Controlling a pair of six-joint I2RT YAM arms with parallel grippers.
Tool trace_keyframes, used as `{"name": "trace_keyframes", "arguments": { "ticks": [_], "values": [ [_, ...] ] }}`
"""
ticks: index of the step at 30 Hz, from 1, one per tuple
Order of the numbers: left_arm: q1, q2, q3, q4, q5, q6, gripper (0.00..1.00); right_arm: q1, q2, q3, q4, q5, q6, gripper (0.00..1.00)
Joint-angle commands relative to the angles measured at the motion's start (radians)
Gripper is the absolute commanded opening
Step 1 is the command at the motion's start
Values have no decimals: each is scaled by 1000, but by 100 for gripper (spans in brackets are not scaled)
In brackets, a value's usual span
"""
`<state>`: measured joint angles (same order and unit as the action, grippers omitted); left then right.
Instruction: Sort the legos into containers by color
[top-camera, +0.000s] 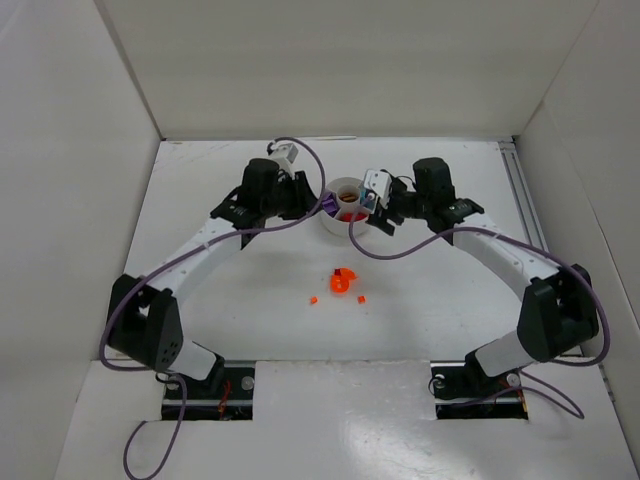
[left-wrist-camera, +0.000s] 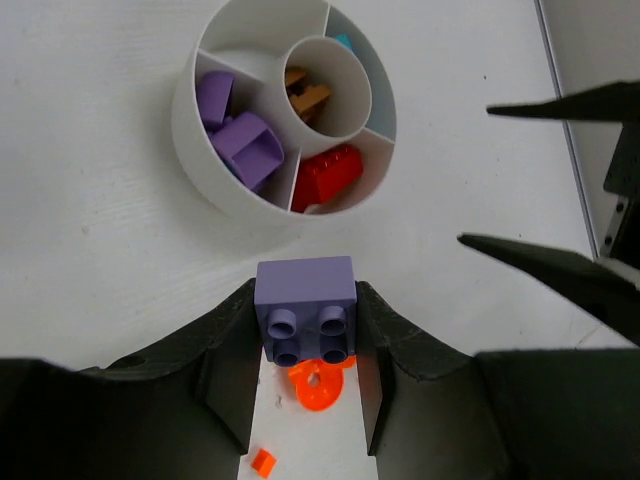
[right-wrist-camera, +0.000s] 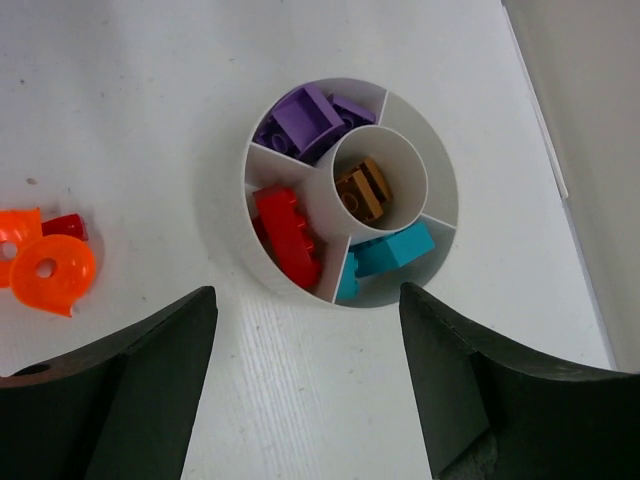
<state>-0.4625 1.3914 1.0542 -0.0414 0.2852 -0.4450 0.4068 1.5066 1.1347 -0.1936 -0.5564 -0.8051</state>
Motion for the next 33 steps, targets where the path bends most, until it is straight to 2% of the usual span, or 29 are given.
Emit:
{"name": "trace_keyframes", "arguments": {
  "ticks": [1,8,12,22,29,33],
  "values": [
    [7,78,149,25,-18,43,0,0,-60,-23,39,4,18,78],
    [7,305,357,-23,-32,75,0,-46,-104,-79,39,15,36,80],
    [7,385,404,-32,6,75,0,-71,-114,-102,39,6,37,80],
    [7,489,443,-9,19,106,2,-126,-143,-130,39,-25,27,81],
    [7,502,420,38,39,137,2,-135,-143,-139,39,-34,18,81],
    [7,502,411,49,39,169,16,-135,-132,-139,39,-34,18,81]
  ]
}}
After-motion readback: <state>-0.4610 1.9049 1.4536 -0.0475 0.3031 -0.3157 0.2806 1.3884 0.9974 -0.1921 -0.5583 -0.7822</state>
